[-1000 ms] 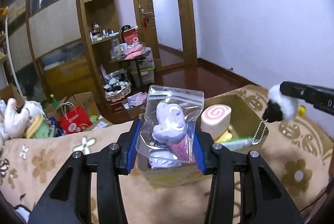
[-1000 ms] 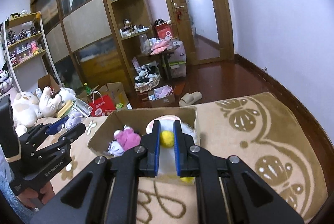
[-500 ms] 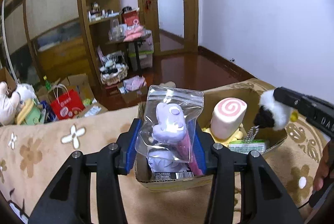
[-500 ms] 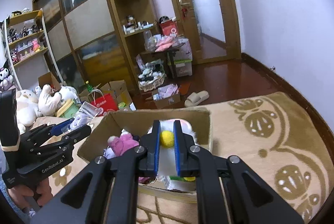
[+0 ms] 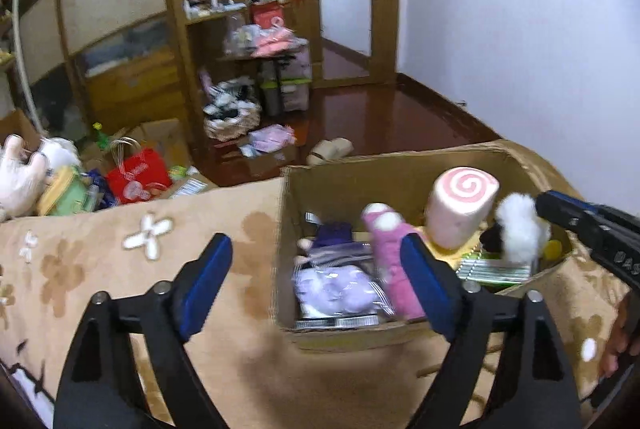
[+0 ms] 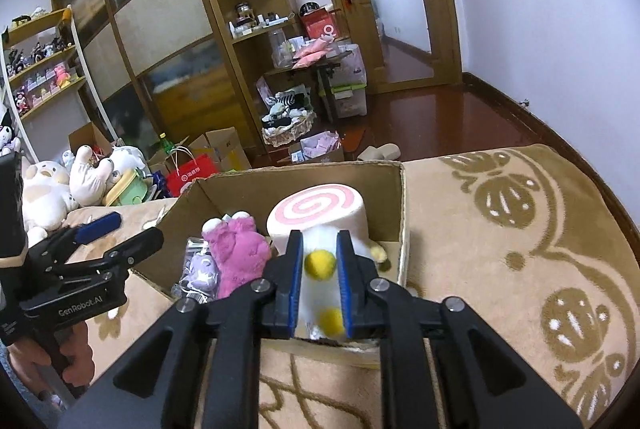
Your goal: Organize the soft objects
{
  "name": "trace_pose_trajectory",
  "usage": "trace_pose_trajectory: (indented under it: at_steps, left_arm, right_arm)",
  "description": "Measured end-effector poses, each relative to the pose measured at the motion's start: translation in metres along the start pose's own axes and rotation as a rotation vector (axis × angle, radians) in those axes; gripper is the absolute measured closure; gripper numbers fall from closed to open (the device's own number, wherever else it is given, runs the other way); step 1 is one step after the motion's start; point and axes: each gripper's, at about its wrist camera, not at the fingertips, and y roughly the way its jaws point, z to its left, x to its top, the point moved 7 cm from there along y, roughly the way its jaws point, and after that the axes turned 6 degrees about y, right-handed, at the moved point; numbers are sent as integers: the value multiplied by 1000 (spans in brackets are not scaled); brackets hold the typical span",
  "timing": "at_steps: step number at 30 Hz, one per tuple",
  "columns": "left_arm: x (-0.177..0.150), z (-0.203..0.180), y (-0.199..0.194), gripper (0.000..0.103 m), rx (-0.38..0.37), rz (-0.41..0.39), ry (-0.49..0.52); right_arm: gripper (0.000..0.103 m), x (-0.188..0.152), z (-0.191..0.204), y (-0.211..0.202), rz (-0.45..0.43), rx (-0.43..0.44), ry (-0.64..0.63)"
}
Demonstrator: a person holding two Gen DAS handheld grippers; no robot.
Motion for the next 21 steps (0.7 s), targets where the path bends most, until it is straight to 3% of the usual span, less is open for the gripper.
trace_pose_trajectory:
  at_steps: [6, 10, 14, 21]
  left_arm:
    - [-3, 9, -12, 14, 18, 8, -24]
    - [-2, 13, -27, 7, 30, -8, -26]
    - [-3, 16, -46, 3, 29, -23, -31]
    - [-6, 16, -76, 2, 28, -49, -24]
  right_arm:
    - [70, -3, -2, -14, 0, -19, 9]
    - [47, -1, -1, -31, -23, -26, 6]
    - [40, -1, -1, -50, -50, -68, -15]
    - [12, -3, 1, -79, -87, -86, -7]
